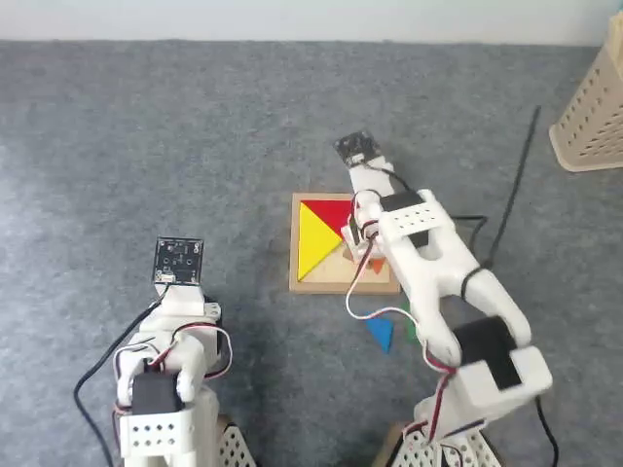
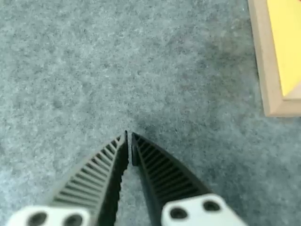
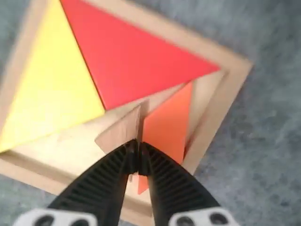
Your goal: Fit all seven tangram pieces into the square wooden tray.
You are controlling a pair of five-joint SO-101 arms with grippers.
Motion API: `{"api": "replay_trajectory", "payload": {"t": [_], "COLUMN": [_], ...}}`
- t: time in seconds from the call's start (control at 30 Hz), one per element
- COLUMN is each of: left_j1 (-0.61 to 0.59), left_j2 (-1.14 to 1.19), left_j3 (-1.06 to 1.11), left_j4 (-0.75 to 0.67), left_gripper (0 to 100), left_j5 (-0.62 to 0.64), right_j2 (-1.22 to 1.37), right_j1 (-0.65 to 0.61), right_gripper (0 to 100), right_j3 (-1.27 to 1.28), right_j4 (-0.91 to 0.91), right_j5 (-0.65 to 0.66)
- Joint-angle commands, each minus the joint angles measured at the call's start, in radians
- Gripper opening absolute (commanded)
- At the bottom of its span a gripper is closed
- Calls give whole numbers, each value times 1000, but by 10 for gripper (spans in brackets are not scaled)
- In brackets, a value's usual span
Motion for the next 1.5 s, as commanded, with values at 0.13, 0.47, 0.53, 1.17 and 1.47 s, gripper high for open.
{"api": "replay_trajectory", "payload": {"t": [0.13,0.47,0.53,1.17,1.47], "left_j1": [-3,-3,-3,-3,-3], "left_j2": [-17,-17,-17,-17,-17], "left_j3": [-12,-12,-12,-12,-12], "left_j4": [5,5,5,5,5], "left_gripper": [12,12,12,12,12], "left_j5": [9,9,9,9,9], "right_j2": [108,82,28,-125,-27], "right_j1": [88,87,81,-74,-42], "right_gripper": [7,7,7,7,7], "right_j3": [-153,-192,-169,100,40], "right_j4": [-12,-12,-5,-107,-117], "right_j5": [18,14,12,32,25]}}
